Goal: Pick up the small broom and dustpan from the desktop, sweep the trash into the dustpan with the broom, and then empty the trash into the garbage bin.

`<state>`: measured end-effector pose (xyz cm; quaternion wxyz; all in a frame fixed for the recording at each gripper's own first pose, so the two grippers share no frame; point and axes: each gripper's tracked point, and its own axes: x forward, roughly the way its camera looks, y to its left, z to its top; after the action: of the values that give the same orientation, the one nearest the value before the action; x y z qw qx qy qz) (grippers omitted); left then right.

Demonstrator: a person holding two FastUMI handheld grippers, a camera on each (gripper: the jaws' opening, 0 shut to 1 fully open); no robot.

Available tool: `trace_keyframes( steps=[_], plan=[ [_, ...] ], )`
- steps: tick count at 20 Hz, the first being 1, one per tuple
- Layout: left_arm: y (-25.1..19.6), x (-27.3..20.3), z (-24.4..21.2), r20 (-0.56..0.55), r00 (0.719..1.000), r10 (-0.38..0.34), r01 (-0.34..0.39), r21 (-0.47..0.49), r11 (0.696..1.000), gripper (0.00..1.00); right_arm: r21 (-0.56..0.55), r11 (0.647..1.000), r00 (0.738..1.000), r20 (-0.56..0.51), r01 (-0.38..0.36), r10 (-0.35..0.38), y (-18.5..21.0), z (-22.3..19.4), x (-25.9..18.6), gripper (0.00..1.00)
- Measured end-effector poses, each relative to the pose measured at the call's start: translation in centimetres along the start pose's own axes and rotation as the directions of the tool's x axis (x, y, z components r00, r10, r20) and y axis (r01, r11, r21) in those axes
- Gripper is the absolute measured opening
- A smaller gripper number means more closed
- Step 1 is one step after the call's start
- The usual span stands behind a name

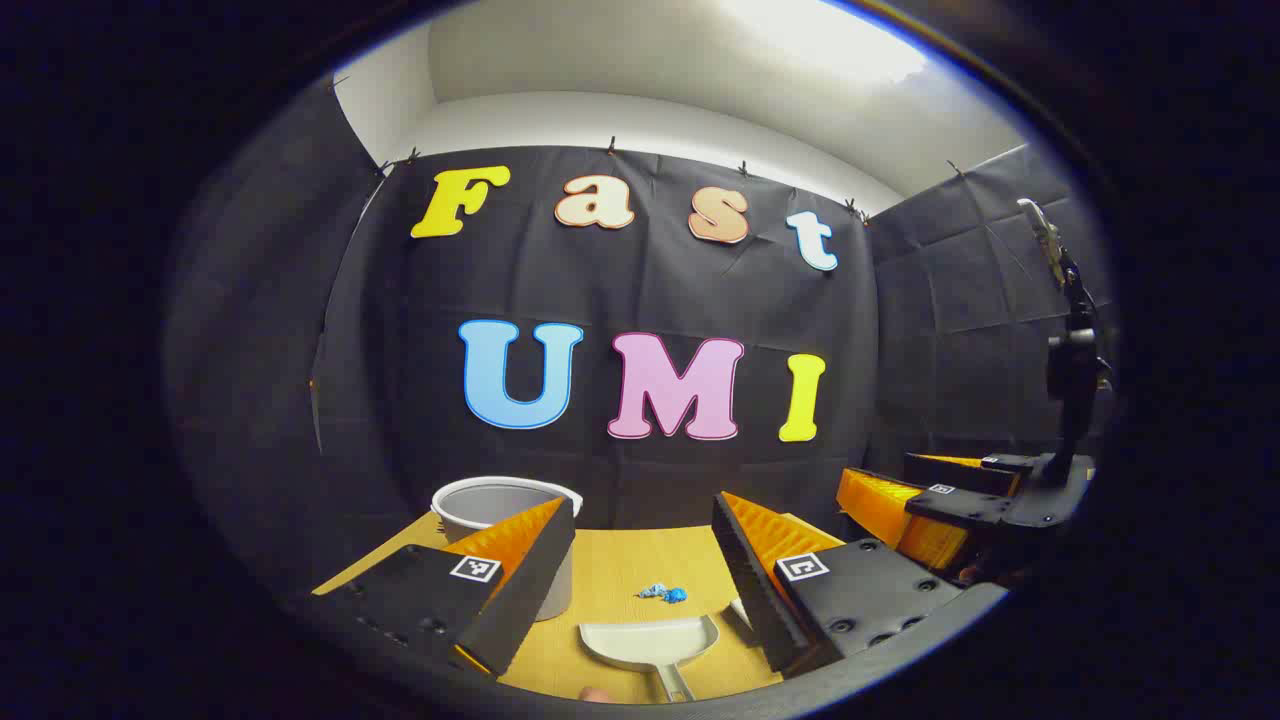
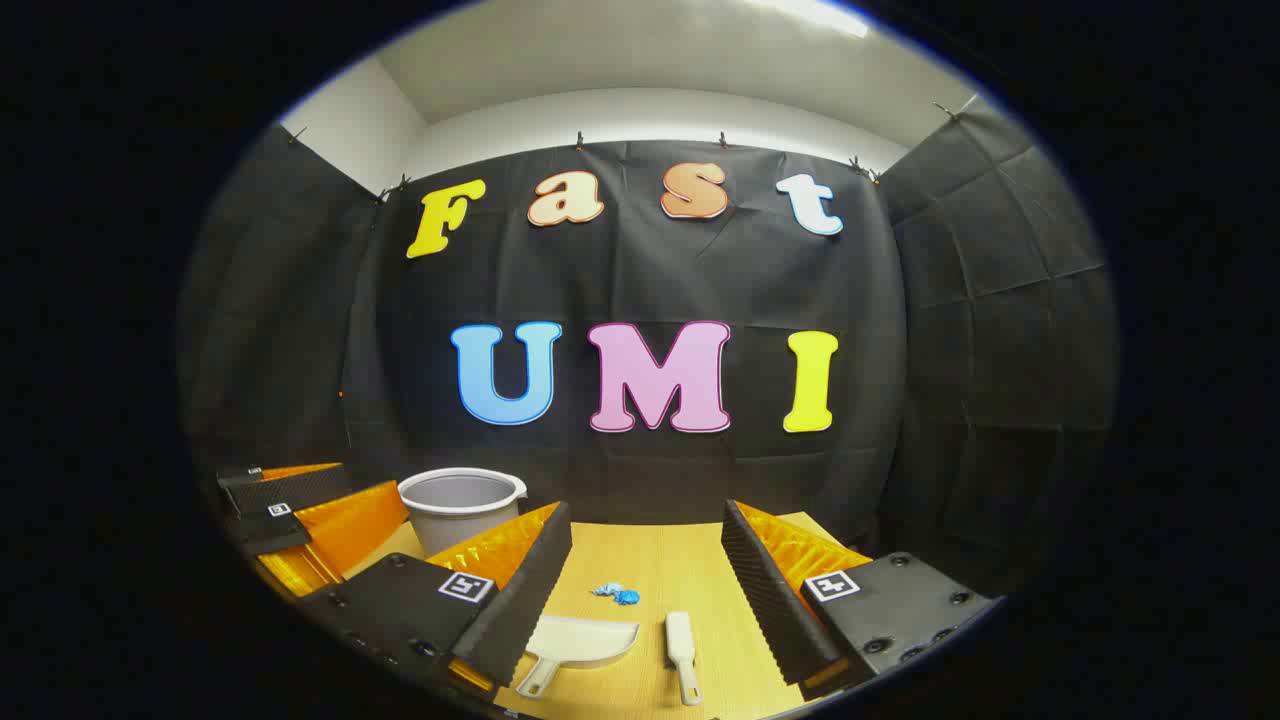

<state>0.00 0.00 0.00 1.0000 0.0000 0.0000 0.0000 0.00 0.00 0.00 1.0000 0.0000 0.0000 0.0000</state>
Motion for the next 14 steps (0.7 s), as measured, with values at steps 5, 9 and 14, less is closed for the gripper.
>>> trace_keyframes(
  steps=[5,9,14],
  plan=[
    [1.9,-0.1,-0.5,-0.004,0.997,0.075,-0.075,0.022,0.997,0.82,0.0,1.0,1.0,-0.003,0.0,0.0,0.2,-0.3,0.0,0.96],
    [1.9,-0.1,-1.0,-0.025,0.997,0.079,-0.078,0.01,0.997,0.82,-0.009,1.0,1.0,-0.021,-0.008,0.008,0.6,-0.8,0.1,0.96],
    [1.2,-0.3,-1.2,-0.023,0.998,0.052,-0.05,0.052,0.997,0.82,0.005,0.999,0.999,-0.03,-0.034,0.034,1.6,-1.0,0.0,0.96]
  ],
)
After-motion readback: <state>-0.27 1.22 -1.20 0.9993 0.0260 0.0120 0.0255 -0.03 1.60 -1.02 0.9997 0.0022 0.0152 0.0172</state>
